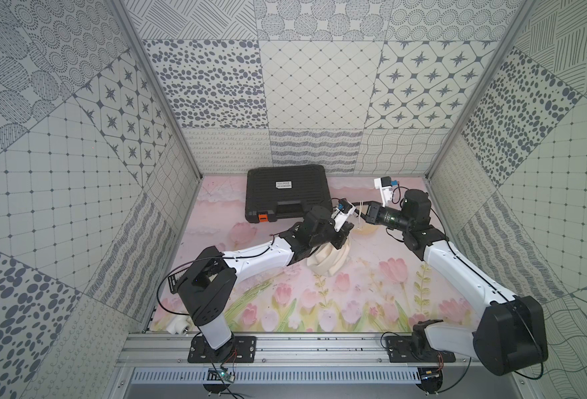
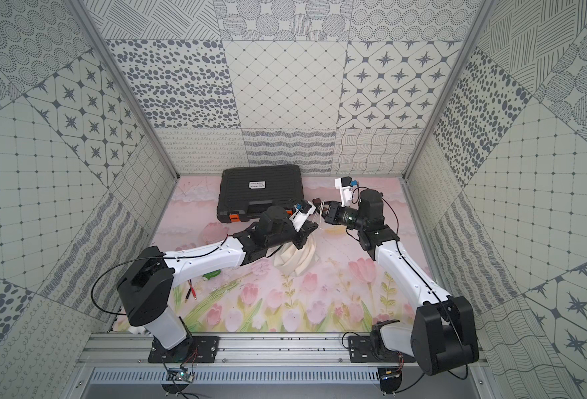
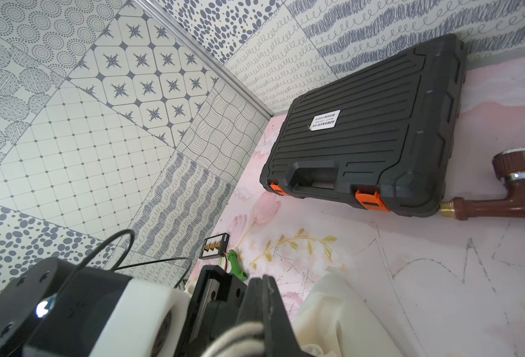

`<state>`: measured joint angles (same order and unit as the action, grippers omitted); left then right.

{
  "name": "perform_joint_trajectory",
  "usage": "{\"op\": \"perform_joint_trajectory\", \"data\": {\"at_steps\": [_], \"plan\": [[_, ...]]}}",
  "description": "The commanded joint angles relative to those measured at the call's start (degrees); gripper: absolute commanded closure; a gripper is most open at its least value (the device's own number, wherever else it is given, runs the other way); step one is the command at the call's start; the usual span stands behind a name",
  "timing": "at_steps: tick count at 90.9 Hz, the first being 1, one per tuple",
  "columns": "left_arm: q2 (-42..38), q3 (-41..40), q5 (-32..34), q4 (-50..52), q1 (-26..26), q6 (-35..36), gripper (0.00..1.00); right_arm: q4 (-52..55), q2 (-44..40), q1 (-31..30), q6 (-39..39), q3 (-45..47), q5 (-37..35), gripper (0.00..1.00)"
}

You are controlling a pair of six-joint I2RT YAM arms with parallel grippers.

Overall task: Close the soil bag
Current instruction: Frap the soil bag at the center of the board, then pick up the soil bag from the center of the board.

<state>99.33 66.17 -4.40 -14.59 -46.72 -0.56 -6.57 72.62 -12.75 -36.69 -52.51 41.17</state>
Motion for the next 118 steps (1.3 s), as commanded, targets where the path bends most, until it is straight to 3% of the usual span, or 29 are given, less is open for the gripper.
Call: {"op": "perform_joint_trajectory", "data": {"at_steps": [1,32,47,62,84,106,118], "plan": [[4.3,-1.9,1.3,55.9,-0.8,-2.5,0.92,-36.7,-5.5,5.6,-1.2,-11.4,-6.2,1.0],[7.0,1.3,5.4,62.9,-1.2,-3.5,0.87,-39.5,-7.0,9.4,-4.2,-11.5,-6.1,1.0],[9.6,4.5,10.4,68.4,-2.3,-4.7,0.85,-41.7,-6.5,10.5,-6.4,-11.5,-5.9,1.0],[8.0,3.6,13.2,66.4,-2.0,-5.4,0.9,-41.5,-6.4,10.6,-6.7,-11.6,-5.3,1.0],[2.1,7.6,15.7,66.1,4.7,-2.2,0.97,-41.0,-5.9,10.6,-8.0,-9.1,-3.5,1.0],[-2.5,18.6,24.3,72.1,12.8,2.4,0.98,-45.1,-2.5,10.2,-11.6,-8.3,-2.8,1.0],[-5.3,26.7,31.4,75.3,16.0,5.7,1.0,-47.6,1.6,6.9,-13.4,-10.6,-2.5,1.0]]}}
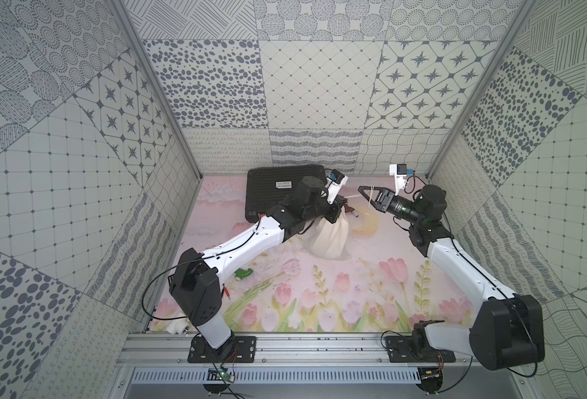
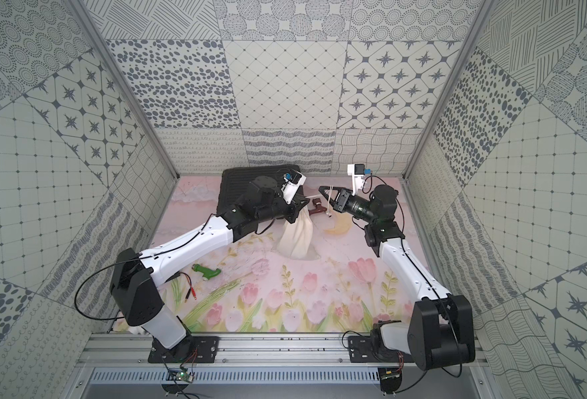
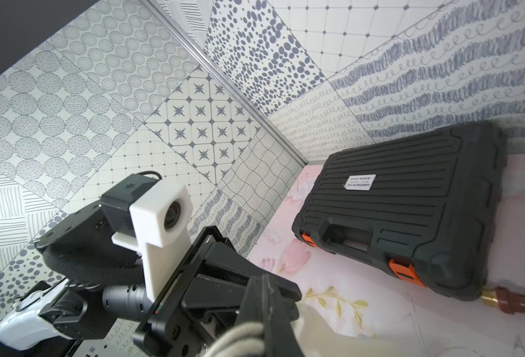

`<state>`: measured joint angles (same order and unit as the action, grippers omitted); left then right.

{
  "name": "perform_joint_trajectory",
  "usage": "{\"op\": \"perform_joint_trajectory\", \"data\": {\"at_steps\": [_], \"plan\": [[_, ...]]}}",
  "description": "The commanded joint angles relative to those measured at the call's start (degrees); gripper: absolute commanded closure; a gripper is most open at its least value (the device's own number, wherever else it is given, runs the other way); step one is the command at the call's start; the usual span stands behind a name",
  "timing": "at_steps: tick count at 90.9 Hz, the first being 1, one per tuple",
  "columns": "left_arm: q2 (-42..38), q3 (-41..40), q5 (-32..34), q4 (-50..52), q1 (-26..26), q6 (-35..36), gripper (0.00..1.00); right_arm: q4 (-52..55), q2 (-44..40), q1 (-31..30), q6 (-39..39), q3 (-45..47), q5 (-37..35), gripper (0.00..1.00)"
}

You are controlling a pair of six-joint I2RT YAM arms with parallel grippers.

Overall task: Close the soil bag
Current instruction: Pick up the soil bag from the center of the board, then place the soil bag at the center of the board.

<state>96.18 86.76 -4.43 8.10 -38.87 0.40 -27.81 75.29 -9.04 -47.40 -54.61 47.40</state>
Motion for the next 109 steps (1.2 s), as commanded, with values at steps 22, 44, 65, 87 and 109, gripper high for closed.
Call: {"op": "perform_joint_trajectory", "data": {"at_steps": [22,44,65,87,109], "plan": [[-6.2,13.1,41.8,55.3,9.7,9.1,1.0,-28.3,6.0,-5.0,-0.5,-8.5,-8.9,1.0],[-7.2,0.2,34.6,45.6,-0.6,5.2,1.0,-24.5,7.7,-4.5,3.2,-2.1,-8.3,1.0],[0.2,-11.5,9.9,34.3,-11.9,-6.6,1.0,-11.7,2.1,-1.3,9.4,9.3,-9.1,1.0],[7.6,-19.3,1.5,23.1,-15.6,-13.2,1.0,-5.5,-3.0,-1.2,12.3,24.6,-13.9,0.95],[12.0,-17.7,0.4,19.0,-10.0,-13.9,1.0,4.4,-9.8,0.1,17.4,26.7,-19.1,0.51]]}}
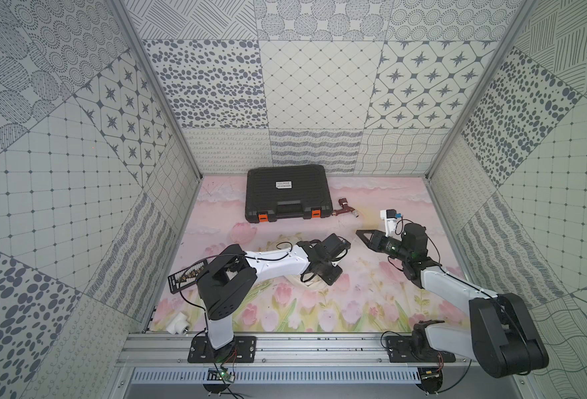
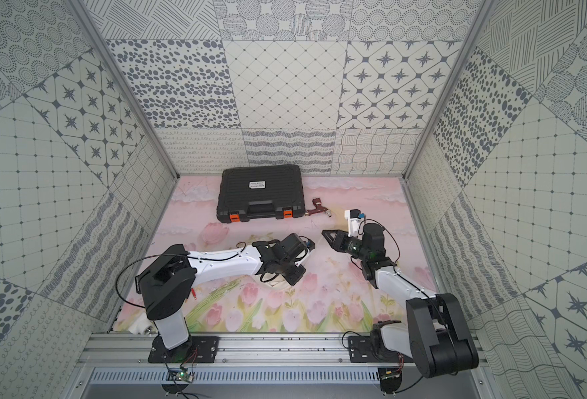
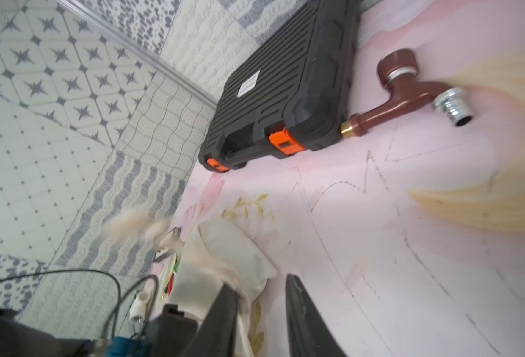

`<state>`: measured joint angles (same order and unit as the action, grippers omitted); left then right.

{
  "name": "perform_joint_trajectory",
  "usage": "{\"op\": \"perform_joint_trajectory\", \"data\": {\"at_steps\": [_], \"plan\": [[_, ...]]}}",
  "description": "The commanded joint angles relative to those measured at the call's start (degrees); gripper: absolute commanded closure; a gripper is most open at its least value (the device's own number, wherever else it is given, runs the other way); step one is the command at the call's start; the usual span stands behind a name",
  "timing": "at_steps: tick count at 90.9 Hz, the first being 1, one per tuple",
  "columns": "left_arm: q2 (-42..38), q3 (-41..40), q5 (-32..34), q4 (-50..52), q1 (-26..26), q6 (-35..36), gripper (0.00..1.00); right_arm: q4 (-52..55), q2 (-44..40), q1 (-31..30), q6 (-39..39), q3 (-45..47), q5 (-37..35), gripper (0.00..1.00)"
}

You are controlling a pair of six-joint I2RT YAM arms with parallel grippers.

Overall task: Close the soil bag
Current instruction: Place the soil bag at the center of the board.

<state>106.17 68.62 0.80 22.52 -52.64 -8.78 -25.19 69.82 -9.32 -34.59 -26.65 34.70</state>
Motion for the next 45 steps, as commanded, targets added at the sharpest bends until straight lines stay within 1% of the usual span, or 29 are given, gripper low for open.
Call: {"op": "perform_joint_trajectory", "data": {"at_steps": [1,5,13,17,22,28,30,31,41,45], "plan": [[2.0,0.7,-4.8,4.6,4.2,-4.6,1.0,2.3,-4.6,0.4,4.9,-1.4,-7.0,0.48],[2.3,1.9,-4.5,5.0,5.5,-3.9,1.0,5.3,-5.9,0.5,6.4,-2.0,-9.0,0.41],[3.1,5.4,-3.6,7.4,6.2,-1.8,1.0,11.2,-8.3,0.7,8.9,-3.5,-14.6,0.31],[3.3,6.5,-3.7,8.2,6.3,-1.3,0.97,13.8,-9.3,0.8,9.8,-3.9,-17.8,0.26],[3.1,6.9,-4.3,8.1,6.3,-1.0,0.89,16.4,-10.4,0.9,10.8,-4.0,-21.1,0.2],[2.0,6.7,-4.8,8.0,6.3,-0.9,0.77,19.2,-11.2,0.9,11.9,-4.0,-25.7,0.16],[1.4,6.7,-4.9,7.9,6.3,-0.9,0.73,20.1,-11.3,0.9,12.5,-5.3,-26.8,0.15],[0.6,6.6,-4.9,7.9,6.4,-0.9,0.73,20.4,-11.4,1.0,12.8,-5.6,-27.4,0.14],[-4.3,6.5,-4.9,7.5,6.4,-0.6,0.55,22.8,-11.3,1.0,15.4,-7.2,-33.6,0.05],[-6.4,6.8,-5.1,7.4,6.8,-0.4,0.48,23.2,-11.2,1.0,16.4,-7.6,-35.5,0.03]]}}
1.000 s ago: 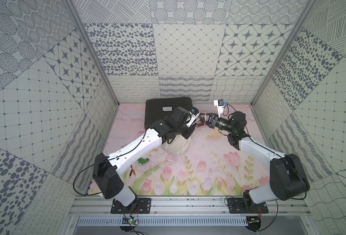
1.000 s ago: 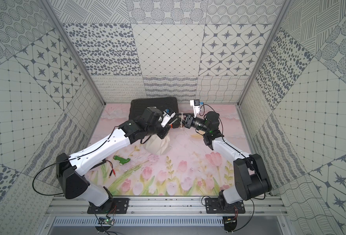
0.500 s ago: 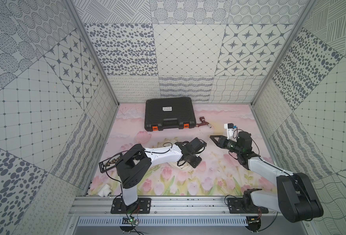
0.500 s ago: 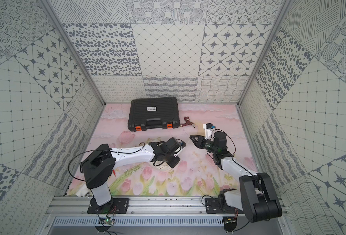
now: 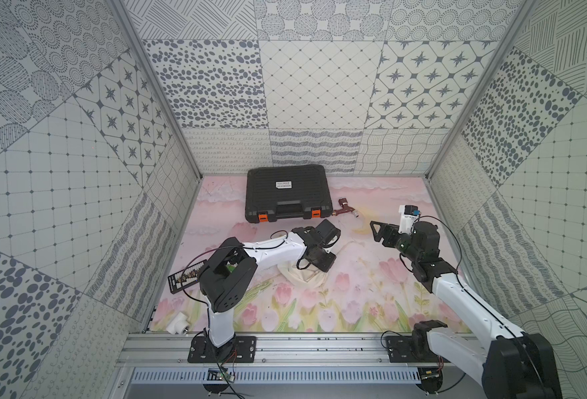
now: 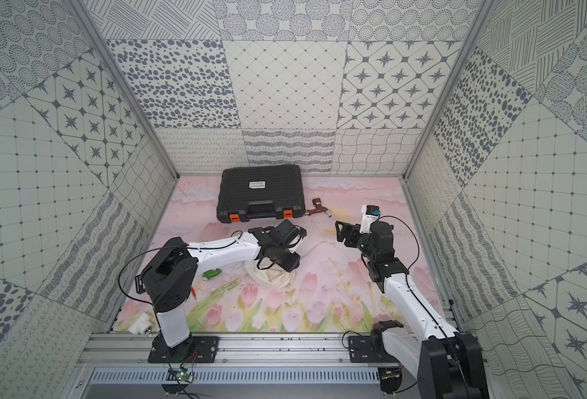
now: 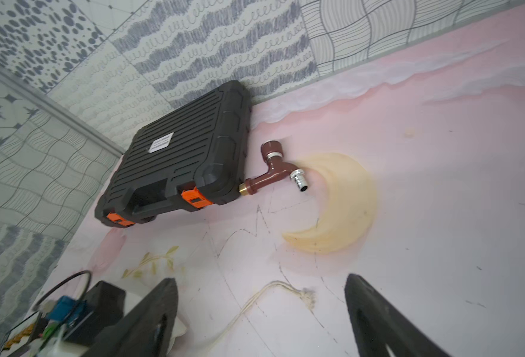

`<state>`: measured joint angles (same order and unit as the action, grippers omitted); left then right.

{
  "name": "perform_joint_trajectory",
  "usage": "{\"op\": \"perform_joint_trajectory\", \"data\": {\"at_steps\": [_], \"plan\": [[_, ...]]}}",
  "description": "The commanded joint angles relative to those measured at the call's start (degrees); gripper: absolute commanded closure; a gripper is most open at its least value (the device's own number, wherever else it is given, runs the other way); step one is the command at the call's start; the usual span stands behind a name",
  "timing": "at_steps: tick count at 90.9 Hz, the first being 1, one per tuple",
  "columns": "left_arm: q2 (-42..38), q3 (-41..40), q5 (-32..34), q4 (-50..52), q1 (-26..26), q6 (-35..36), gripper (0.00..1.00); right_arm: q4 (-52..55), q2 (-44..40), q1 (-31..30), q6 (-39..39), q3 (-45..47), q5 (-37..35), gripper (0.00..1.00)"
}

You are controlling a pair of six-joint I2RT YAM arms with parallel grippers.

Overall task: Close the soil bag
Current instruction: Place the soil bag at the center of the board, then reset both arms

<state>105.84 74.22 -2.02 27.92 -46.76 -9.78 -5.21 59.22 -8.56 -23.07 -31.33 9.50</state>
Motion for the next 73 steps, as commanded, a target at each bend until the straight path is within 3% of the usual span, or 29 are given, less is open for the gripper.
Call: {"op": "perform_joint_trajectory", "data": {"at_steps": [1,13,27,51,61,73], "plan": [[-6.5,1.2,-2.3,2.0,1.1,0.6,0.46,3.2,-0.5,0.3,5.1,-3.0,-10.5,0.03],[-13.4,0.0,-1.9,-0.6,5.3,0.4,0.3,3.0,0.9,0.7,7.8,-4.3,-15.4,0.03],[-21.5,-9.7,1.2,-11.8,17.7,-4.4,0.2,-0.4,4.0,1.7,11.1,-3.1,-22.8,0.03],[-29.6,-27.9,17.4,-25.9,38.1,-8.6,0.09,-19.1,11.9,2.8,15.2,3.9,-26.8,0.03],[-31.4,-35.6,23.2,-34.6,41.0,-5.1,0.06,-30.5,16.1,3.1,17.0,7.8,-25.7,0.03],[-28.6,-45.0,22.3,-51.7,42.1,-0.7,0.03,-41.1,20.7,3.1,20.8,10.9,-21.9,0.03]]}}
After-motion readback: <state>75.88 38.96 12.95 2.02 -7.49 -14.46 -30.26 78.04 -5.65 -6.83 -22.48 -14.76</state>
